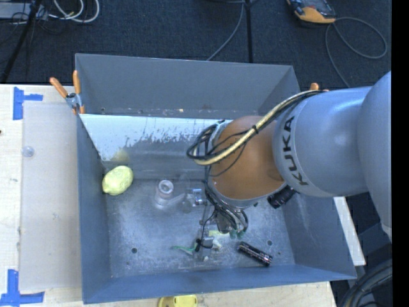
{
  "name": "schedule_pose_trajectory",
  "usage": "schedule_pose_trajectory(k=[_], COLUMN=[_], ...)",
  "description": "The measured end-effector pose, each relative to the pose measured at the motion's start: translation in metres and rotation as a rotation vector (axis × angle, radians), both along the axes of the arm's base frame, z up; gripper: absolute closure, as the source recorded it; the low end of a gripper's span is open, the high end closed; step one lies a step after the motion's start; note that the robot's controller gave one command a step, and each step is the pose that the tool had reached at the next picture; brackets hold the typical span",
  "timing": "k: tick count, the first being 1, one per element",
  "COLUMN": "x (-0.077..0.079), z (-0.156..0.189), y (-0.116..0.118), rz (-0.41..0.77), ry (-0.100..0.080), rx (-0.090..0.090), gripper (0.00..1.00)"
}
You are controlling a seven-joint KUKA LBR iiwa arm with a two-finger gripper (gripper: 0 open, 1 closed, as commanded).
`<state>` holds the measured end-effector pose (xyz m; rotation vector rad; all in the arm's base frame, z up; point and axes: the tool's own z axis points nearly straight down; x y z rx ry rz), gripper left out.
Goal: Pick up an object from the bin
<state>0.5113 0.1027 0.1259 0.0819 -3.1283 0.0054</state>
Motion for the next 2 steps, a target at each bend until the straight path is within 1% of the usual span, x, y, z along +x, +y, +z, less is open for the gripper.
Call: schedule_pose_trajectory(k=[1,2], x=[0.001,-0.011], z=[-0.017,-0.03], y=[-0.011,-0.035], rz=[-0.204,-0.102], ry=[-0.002,0.001], rx=[0.0,0.001], gripper=[0.0,0.0])
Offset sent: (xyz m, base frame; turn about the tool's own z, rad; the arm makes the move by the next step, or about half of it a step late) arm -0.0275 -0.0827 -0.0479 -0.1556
